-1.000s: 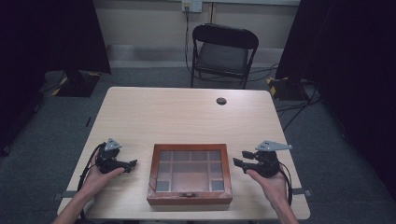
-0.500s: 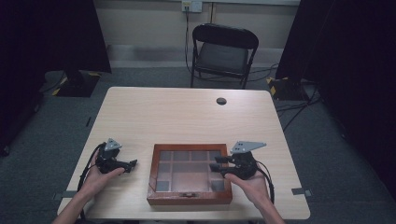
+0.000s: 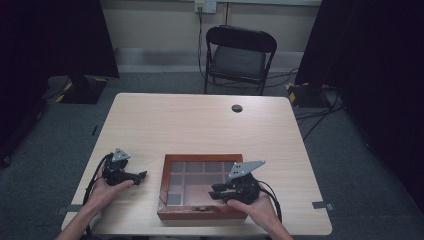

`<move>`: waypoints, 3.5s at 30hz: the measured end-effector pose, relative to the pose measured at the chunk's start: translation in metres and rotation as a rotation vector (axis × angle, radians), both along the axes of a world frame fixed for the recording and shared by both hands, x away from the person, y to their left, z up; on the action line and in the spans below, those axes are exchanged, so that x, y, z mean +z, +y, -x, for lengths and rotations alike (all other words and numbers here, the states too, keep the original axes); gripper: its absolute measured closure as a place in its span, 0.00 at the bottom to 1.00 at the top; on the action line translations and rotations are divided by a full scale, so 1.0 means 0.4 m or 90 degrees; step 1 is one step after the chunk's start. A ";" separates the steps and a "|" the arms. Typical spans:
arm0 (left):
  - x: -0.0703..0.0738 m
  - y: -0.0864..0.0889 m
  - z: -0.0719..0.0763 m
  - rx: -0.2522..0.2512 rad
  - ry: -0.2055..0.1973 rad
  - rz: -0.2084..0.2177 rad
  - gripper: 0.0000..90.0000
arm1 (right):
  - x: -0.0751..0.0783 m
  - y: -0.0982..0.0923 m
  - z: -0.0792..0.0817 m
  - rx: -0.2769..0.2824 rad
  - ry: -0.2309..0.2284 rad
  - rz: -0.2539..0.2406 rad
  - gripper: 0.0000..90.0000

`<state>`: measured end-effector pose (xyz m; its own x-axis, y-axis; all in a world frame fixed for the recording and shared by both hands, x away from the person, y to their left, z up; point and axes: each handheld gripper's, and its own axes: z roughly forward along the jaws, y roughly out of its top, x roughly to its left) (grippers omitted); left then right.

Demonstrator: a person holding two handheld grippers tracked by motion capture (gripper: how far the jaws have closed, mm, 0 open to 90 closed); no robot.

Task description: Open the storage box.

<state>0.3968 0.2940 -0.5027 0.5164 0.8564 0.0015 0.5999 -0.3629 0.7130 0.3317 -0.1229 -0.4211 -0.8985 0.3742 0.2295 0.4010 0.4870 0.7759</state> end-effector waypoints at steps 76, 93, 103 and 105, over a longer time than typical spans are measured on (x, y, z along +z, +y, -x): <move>0.095 -0.108 0.086 -0.161 -0.040 0.101 0.18 | 0.072 0.035 -0.007 0.097 -0.002 0.001 0.91; 0.112 -0.150 0.106 -0.200 -0.081 0.121 0.19 | 0.105 0.039 -0.018 0.087 0.002 0.006 0.91; 0.114 -0.181 0.105 -0.237 -0.096 0.110 0.23 | 0.106 0.036 -0.022 0.084 0.015 0.001 0.91; 0.120 -0.184 0.104 -0.236 -0.094 0.106 0.23 | 0.106 0.030 -0.022 0.089 0.004 -0.009 0.87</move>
<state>0.3551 0.2205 -0.4549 0.7942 0.6072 -0.0245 0.3375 -0.4072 0.8487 0.3404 -0.1107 -0.3787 -0.9405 0.2418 0.2389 0.3341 0.5280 0.7808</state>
